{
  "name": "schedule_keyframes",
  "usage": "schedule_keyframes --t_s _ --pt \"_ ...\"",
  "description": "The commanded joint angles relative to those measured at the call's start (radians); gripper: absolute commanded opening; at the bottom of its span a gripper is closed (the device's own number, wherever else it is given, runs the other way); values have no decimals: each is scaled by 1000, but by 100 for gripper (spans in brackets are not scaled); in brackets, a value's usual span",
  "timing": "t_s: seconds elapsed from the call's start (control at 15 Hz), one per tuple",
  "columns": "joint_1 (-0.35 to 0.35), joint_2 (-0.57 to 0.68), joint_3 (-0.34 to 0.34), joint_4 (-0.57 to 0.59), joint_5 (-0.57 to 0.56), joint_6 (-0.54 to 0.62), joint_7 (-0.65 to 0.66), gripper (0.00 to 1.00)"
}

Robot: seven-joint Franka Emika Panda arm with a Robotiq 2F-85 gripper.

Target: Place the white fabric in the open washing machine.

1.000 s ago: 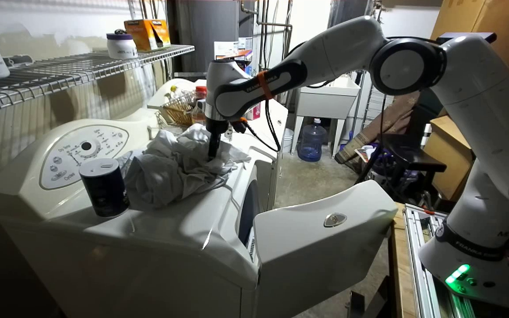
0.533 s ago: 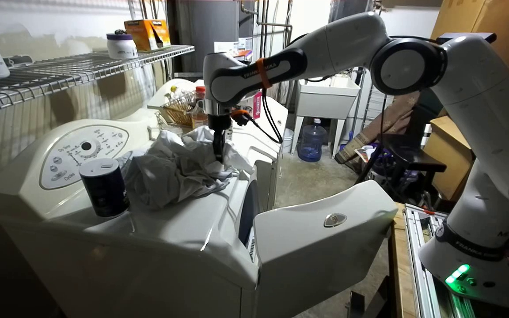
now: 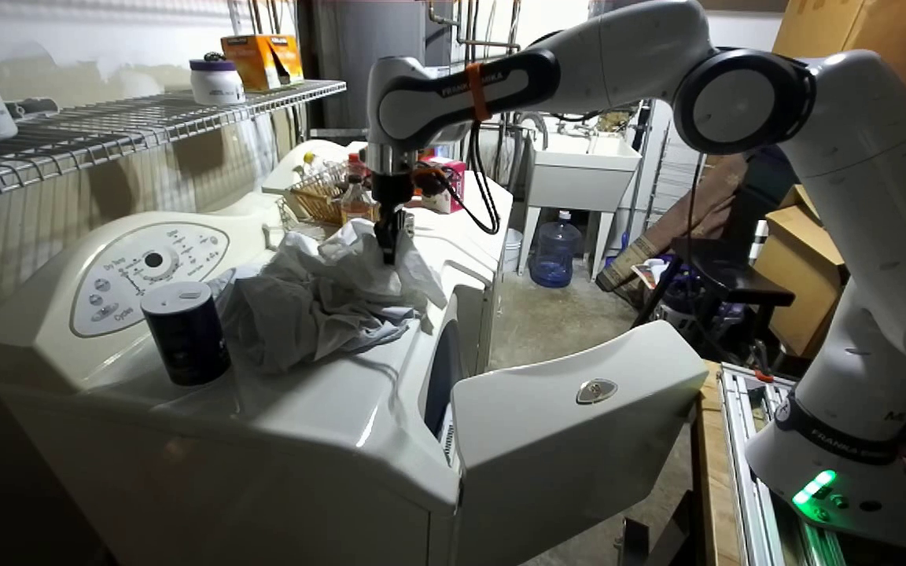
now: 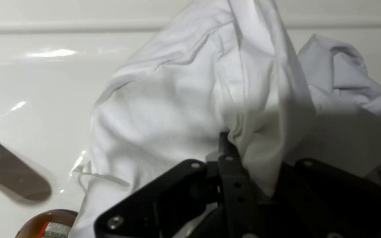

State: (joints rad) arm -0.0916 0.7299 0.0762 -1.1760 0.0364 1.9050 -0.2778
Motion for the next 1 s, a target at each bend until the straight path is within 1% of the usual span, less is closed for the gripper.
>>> schedule_keyframes --t_s 0.0,0.2,0.27,0.4,0.53,0.8,0.93 --pt "-10 -123 -6 -86 60 -61 80 2" --pt "-20 -215 -5 -159 104 -133 110 2" --pt "-24 -256 -8 -203 120 -136 113 2" --pt "-33 -333 -17 -286 154 -137 121 2" --pt "-47 -421 -34 -387 195 -111 138 2" --pt "-70 -603 -80 -564 285 -78 133 2" --pt "-71 -696 -110 -654 312 -73 132 2"
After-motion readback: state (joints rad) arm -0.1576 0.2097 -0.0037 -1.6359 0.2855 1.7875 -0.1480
